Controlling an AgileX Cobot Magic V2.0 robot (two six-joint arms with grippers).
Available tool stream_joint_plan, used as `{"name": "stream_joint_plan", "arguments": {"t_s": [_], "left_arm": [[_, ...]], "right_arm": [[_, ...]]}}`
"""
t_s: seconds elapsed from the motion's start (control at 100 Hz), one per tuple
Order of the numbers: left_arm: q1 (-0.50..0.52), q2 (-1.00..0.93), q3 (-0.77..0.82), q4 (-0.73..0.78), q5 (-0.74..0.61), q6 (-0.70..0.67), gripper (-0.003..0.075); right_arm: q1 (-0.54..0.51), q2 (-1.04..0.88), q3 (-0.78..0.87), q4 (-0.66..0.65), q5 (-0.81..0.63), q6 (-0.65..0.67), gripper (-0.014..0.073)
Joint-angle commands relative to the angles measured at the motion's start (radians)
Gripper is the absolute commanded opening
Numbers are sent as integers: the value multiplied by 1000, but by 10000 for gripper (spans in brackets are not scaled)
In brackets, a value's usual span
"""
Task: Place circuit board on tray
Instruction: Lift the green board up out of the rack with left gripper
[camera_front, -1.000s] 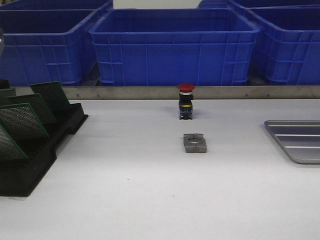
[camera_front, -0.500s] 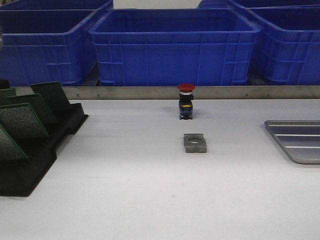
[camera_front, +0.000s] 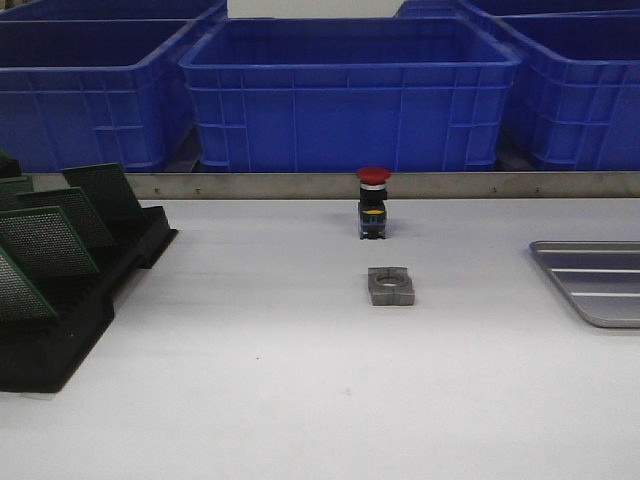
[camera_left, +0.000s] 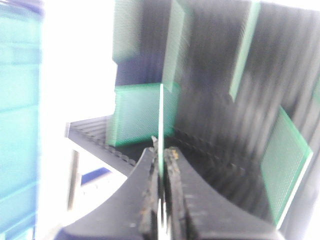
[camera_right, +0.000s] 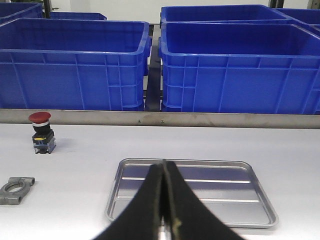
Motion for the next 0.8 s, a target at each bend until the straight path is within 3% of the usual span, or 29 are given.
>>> {"name": "stream_joint_plan", "arguments": {"t_s": [0.0, 0.13, 0.38, 0.58, 0.79], "left_arm": [[1, -68, -28, -125, -28, -13, -20], [1, -97, -28, -341, 28, -13, -20], [-4, -99, -28, -724, 274, -13, -20], [-113, -82, -28, -754, 370, -13, -20], [-252, -17, -28, -760, 347, -13, -20]], "right_arm": [[3, -28, -14, -5, -74, -4, -61], [3, -28, -14, -5, -74, -4, -61], [3, -28, -14, -5, -74, -4, -61], [3, -28, -14, -5, -74, -4, -61], [3, -28, -14, -5, -74, -4, -61]]}}
